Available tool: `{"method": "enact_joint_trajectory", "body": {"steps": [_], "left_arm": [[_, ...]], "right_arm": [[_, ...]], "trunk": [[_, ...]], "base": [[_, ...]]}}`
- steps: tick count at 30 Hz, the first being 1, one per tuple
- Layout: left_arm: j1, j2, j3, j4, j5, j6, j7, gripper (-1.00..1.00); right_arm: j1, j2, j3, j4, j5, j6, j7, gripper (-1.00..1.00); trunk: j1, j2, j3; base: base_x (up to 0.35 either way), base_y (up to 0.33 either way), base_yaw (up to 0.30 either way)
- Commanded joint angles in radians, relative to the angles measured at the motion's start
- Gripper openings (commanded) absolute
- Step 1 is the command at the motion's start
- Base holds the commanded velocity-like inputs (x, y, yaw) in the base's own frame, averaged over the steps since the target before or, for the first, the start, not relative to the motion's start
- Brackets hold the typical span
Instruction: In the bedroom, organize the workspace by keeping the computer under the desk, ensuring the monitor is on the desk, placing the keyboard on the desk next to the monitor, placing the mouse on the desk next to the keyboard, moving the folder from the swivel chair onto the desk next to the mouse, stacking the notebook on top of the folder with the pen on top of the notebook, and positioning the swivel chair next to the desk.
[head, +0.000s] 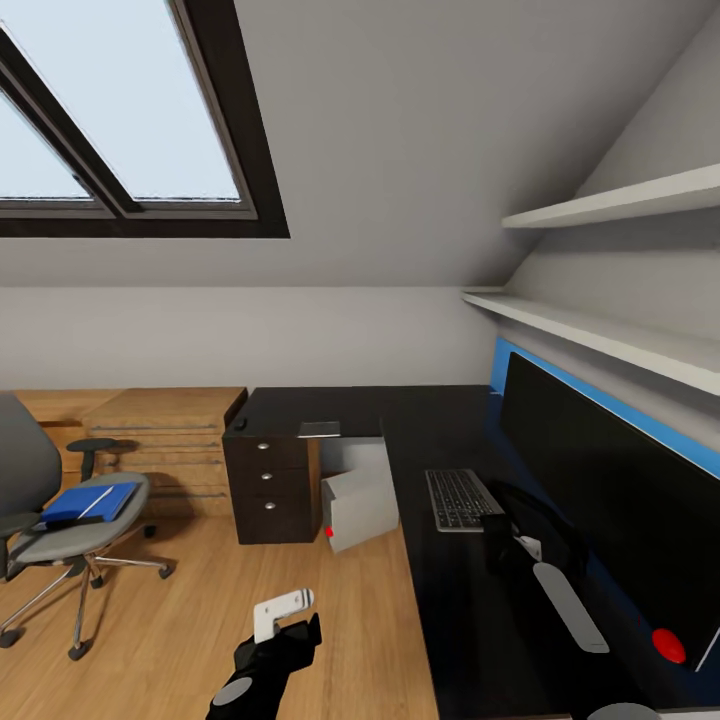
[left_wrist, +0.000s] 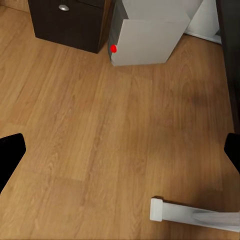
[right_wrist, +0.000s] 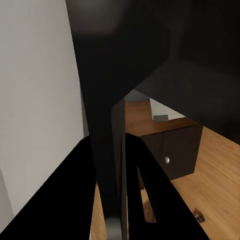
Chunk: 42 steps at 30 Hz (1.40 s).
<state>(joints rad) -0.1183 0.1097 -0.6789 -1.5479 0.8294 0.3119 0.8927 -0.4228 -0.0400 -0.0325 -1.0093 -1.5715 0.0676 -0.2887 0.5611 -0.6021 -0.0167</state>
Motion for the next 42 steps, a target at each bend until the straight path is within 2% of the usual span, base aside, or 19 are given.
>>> {"method": "enact_joint_trajectory", "body": {"steps": [1,17,25,28,42], "left_arm": [[-0.002,0.001,-0.001,-0.001,0.004,0.004,0.007,1.0],[-0.001,0.001,-0.002,-0.004,0.004,0.004,0.006,1.0],[-0.001,0.001,-0.006,-0.011,0.005,-0.076,0.005,1.0],[-0.001,0.001,-0.004,-0.011,0.005,-0.086,0.005,1.0],[-0.001,0.001,-0.003,-0.008,0.004,-0.09,0.008,1.0]], "right_arm": [[-0.001,0.0,-0.002,-0.002,-0.004,0.004,-0.004,-1.0],[-0.001,-0.001,-0.001,-0.002,-0.004,0.006,-0.005,-1.0],[-0.001,-0.001,0.001,-0.005,-0.003,0.003,0.015,-1.0],[-0.001,-0.001,0.002,-0.006,-0.002,0.004,0.024,-1.0],[0.001,-0.003,0.005,-0.01,-0.002,0.006,0.031,-1.0]], "trunk": [[0.0,-0.002,-0.002],[0.0,-0.002,-0.002],[0.0,-0.002,-0.002],[0.0,-0.002,-0.002],[0.054,-0.1,-0.046]], "base": [[0.003,0.0,0.0],[0.0,0.0,0.0],[0.0,0.0,0.0],[0.0,0.0,0.0],[0.0,0.0,0.0]]}}
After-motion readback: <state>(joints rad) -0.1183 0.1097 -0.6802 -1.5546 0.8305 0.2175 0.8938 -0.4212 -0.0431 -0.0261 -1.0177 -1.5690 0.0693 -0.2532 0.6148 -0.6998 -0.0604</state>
